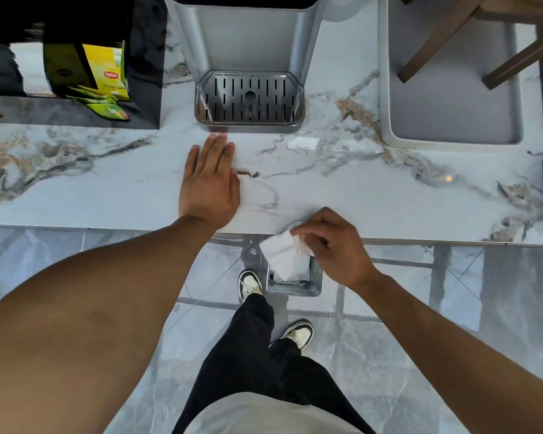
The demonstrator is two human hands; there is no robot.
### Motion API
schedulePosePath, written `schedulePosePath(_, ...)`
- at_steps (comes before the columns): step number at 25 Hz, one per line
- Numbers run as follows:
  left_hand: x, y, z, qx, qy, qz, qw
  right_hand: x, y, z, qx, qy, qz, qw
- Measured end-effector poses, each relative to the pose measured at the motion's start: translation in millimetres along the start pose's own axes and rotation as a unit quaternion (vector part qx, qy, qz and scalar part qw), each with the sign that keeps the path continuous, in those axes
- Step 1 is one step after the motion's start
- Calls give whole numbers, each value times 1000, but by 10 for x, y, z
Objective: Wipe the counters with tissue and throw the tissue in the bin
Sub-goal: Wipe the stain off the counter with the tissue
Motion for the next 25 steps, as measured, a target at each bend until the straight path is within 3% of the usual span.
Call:
schedulePosePath(3,16,-3,-13,0,2,3,1000,-482,148,247,98,-8,168,981)
schedulePosePath(5,21,3,-8,-1,1,4,1000,-789,233,456,187,-47,282,940)
schedulePosePath(7,19,5,-11,-5,-2,5,1000,-890,258,605,281,-57,341,895)
schedulePosePath(8,19,3,-9,-5,-2,5,1000,-845,278,616,298,-60,343,889)
schedulePosePath(10,18,7,-8,-4,-2,5,1000,-629,356,477,257,-65,302,916)
schedulePosePath(14,7,-2,-6,-3,-8,8,1000,-9,202,-8,72,-33,117,990)
schedulePosePath(17,8,3,0,-3,-4,8,1000,168,-17,-139,5,19,-13,1000)
schedulePosePath(19,8,2,-2,-4,-6,10,1000,27,65,-80,26,31,21,999)
schedulePosePath(22,2,5,-1,-3,-8,16,1000,-311,465,61,109,-14,169,979)
schedulePosePath(25,-2,3,0,-3,-7,17,1000,-328,954,47,126,-25,196,972)
Point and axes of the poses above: each hand's wrist, its own y-axis towards the middle knuckle, its own x-axis out of the palm, z = x × y, the point moved 6 cm from there along y, towards the middle knuckle
